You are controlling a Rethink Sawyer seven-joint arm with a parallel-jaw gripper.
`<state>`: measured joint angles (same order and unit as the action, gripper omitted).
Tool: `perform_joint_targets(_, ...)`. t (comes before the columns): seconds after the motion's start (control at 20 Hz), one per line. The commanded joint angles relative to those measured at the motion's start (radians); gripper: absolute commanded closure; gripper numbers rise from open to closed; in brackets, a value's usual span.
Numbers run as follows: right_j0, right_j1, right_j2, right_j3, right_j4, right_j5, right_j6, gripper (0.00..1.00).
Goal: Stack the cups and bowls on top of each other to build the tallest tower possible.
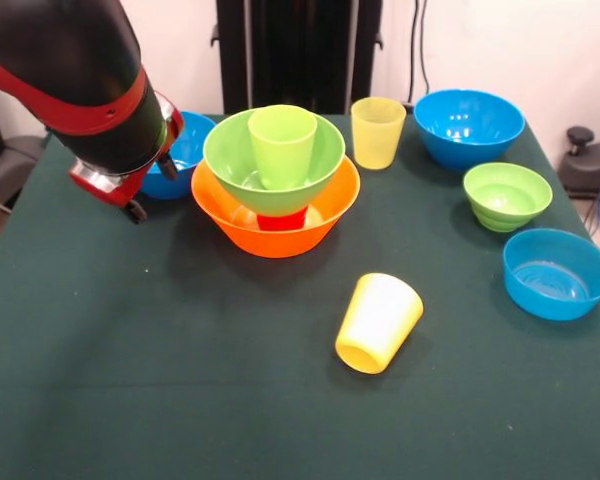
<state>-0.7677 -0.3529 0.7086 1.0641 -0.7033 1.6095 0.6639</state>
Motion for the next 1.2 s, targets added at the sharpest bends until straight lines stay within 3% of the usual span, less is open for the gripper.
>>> perform_joint_targets(0.05, 0.016, 0.022, -0.014, -0.022, -0.096, 0.142, -0.437, 0.00)
perform_joint_targets(0.25, 0.027, 0.027, -0.006, -0.070, -0.098, 0.205, -0.474, 0.00)
perform_joint_targets(0.85, 0.042, 0.003, -0.017, -0.038, -0.107, 0.238, -0.499, 0.00)
perform_joint_targets(1.05, 0.031, -0.005, -0.026, 0.005, -0.104, 0.187, -0.475, 0.00)
perform_joint_targets(1.2, 0.019, -0.014, -0.035, 0.072, -0.100, 0.089, -0.413, 0.00)
